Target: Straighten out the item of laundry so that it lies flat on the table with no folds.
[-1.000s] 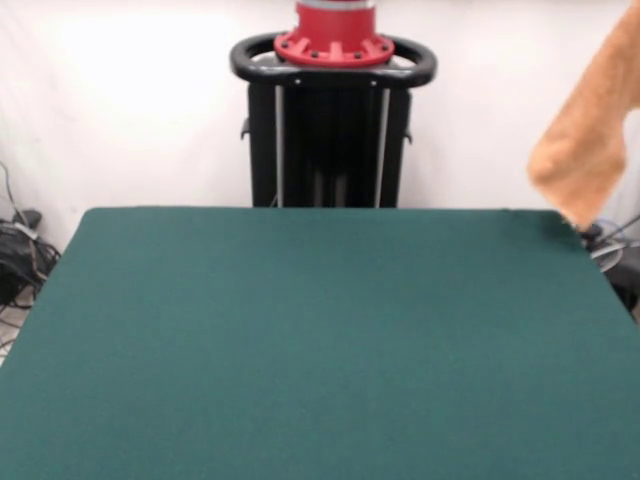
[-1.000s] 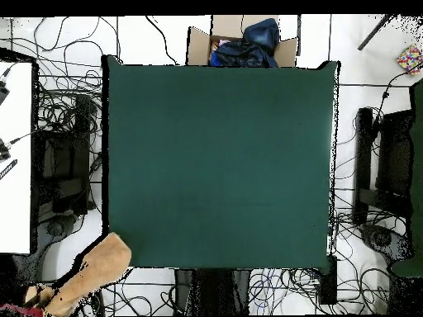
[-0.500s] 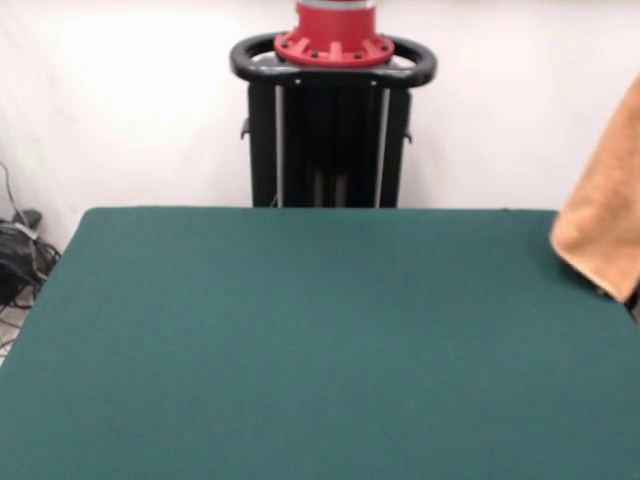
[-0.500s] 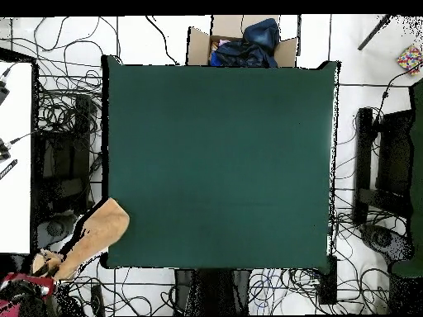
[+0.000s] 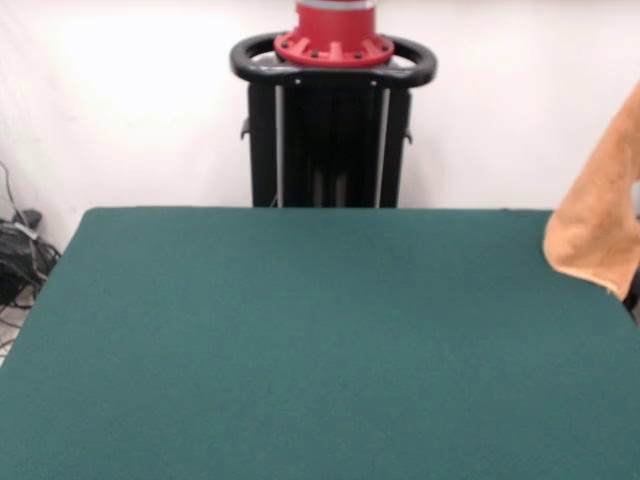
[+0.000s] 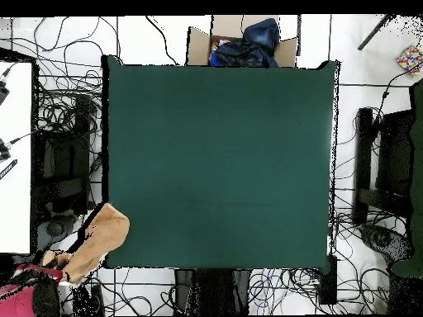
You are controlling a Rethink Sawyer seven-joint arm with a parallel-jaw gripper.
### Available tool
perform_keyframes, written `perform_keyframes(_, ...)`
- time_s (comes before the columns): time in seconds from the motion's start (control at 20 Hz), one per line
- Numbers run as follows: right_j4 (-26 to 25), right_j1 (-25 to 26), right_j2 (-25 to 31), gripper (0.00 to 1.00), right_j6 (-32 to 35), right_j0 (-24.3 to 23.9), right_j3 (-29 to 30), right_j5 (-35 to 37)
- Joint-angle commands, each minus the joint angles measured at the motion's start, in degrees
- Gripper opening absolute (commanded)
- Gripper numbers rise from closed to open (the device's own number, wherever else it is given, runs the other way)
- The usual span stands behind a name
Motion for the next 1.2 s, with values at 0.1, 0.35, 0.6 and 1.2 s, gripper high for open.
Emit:
perform_keyframes(0.1, 0.1, 2.6, 6.5, 0.0, -2.8, -10.8, -0.1, 2.2)
perform_keyframes(0.35, -4.9, 2.3, 9.4, 0.0, -10.0, -19.7, -0.1, 1.5)
perform_keyframes(0.6, -10.7, 2.8, 12.9, 0.0, -16.8, -29.4, -0.7, 0.0)
perform_keyframes(1.2, -19.9, 5.9, 22.6, 0.0, -24.8, -45.5, -4.4, 0.2)
